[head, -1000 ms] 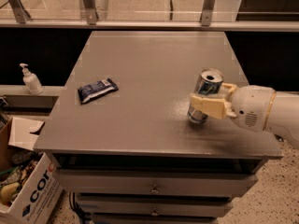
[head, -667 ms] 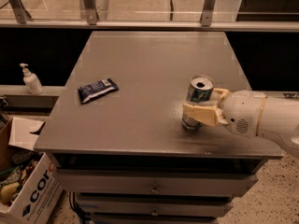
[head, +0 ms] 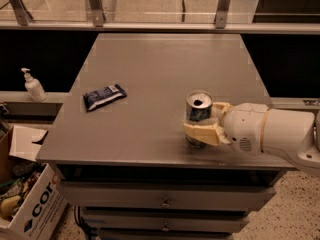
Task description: Move redbull can near 7up can
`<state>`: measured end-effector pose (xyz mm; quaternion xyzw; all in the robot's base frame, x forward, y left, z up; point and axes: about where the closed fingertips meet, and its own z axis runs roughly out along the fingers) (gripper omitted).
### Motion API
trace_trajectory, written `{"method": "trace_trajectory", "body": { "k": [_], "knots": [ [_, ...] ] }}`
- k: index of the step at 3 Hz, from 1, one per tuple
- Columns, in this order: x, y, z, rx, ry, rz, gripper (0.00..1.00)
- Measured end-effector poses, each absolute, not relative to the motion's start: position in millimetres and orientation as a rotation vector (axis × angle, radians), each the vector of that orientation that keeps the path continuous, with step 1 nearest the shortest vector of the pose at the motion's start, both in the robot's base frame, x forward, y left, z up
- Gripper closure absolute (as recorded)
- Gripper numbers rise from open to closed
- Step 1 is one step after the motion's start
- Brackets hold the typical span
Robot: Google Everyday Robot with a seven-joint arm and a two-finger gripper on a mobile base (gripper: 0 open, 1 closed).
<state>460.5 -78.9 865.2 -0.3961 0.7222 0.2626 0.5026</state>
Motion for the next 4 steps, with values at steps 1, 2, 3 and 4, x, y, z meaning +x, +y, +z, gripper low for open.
{"method": "trace_trajectory", "body": {
  "k": [1, 2, 3, 4],
  "knots": [
    [455.3, -71.8, 860.1, -0.99, 1.755, 0.639, 0.84],
    [455.2, -71.8, 862.3, -0.99, 1.756, 0.639, 0.6],
    [455.2, -71.7, 862.7, -0.99, 1.756, 0.639, 0.37],
    [454.9, -71.5, 862.3, -0.991, 1.756, 0.64, 0.14]
  ]
}}
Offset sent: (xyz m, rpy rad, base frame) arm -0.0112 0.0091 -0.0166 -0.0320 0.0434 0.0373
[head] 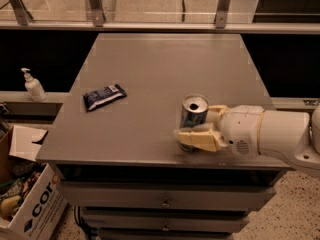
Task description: Move redbull can near 7up can
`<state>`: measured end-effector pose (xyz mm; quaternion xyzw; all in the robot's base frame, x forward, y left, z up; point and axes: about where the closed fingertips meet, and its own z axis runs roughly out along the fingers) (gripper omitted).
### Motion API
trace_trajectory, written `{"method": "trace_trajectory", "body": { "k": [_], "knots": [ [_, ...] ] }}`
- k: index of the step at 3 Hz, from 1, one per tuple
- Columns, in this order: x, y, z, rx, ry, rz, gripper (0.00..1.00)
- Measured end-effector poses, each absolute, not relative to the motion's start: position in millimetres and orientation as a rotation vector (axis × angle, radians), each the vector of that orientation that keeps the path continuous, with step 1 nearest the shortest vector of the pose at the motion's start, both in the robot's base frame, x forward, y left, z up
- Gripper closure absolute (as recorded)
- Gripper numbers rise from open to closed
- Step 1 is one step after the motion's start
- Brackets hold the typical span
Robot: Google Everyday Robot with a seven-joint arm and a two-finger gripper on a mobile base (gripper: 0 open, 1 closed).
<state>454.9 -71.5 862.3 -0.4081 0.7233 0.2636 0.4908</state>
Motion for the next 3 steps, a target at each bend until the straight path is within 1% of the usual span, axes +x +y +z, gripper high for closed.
{"method": "trace_trajectory", "body": {
  "k": [1, 2, 3],
  "knots": [
    [451.9, -69.8, 858.5, -1.001, 1.762, 0.648, 0.0],
    [451.9, -79.9, 858.7, -0.993, 1.762, 0.647, 0.0],
    [449.0, -112.9, 855.9, -0.983, 1.772, 0.63, 0.0]
  ]
}}
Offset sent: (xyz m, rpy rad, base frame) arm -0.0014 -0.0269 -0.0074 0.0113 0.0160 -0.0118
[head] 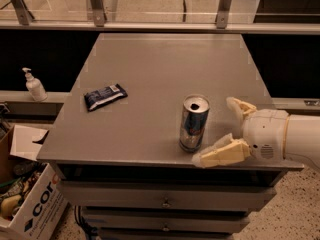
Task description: Move redbull can near 7up can
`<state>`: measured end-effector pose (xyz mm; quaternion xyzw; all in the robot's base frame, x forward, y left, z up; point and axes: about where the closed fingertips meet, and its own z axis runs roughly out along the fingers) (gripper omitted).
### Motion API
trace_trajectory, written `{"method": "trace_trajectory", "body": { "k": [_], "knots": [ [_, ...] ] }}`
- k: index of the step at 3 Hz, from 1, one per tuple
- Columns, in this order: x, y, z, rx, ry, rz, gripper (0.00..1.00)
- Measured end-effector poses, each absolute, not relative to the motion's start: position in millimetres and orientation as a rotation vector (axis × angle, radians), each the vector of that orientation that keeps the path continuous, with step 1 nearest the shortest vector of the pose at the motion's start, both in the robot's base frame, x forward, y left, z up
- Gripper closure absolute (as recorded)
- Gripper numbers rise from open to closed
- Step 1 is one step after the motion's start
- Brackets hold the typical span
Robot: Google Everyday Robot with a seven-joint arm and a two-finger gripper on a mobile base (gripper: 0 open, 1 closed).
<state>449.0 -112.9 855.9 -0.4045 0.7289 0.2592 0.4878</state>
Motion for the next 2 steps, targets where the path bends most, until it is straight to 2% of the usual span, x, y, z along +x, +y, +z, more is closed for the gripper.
{"method": "trace_trajectory", "body": {
  "k": [1, 2],
  "knots": [
    [446.1, -155.6, 853.6, -0.916, 1.795, 0.646, 0.0],
    [445.4, -159.0, 853.5, -0.913, 1.796, 0.648, 0.0]
  ]
}}
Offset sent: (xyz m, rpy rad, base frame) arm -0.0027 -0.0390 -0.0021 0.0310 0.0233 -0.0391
